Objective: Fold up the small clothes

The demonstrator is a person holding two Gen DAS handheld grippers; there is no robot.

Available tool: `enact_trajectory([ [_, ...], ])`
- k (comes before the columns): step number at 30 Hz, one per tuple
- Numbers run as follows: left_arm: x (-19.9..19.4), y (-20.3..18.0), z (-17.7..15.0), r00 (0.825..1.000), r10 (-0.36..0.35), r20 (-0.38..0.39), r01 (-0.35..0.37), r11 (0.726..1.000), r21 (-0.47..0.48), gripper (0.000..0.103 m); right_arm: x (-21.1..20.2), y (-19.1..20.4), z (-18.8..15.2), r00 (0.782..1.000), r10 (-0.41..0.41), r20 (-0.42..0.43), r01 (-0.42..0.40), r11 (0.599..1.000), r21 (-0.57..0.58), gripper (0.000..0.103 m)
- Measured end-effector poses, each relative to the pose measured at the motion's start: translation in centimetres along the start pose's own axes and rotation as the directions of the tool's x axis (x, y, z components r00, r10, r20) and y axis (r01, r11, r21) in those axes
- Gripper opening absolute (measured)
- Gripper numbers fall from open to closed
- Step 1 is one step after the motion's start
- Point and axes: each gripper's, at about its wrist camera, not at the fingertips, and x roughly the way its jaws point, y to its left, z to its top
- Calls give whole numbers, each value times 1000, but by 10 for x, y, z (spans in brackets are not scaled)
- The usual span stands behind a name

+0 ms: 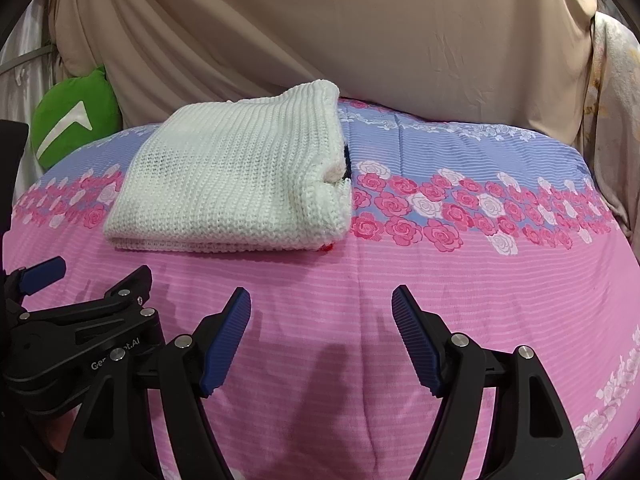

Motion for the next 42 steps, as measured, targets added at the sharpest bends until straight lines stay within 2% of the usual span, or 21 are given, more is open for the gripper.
enact_trajectory([
  [12, -3, -3, -1, 999, 14, 35, -15, 1000, 16, 94, 1, -1, 1, 1000, 2, -2, -2, 1000, 1, 72],
  [20, 1, -1, 0, 1000, -12, 1, 12, 1000, -7, 94, -2, 1, 0, 1000, -2, 5, 2, 1000, 2, 72],
  [42, 1, -2, 0, 1000, -9, -10, 9, 1000, -9, 94, -2, 0, 2, 1000, -6, 1, 6, 1000, -1, 72],
])
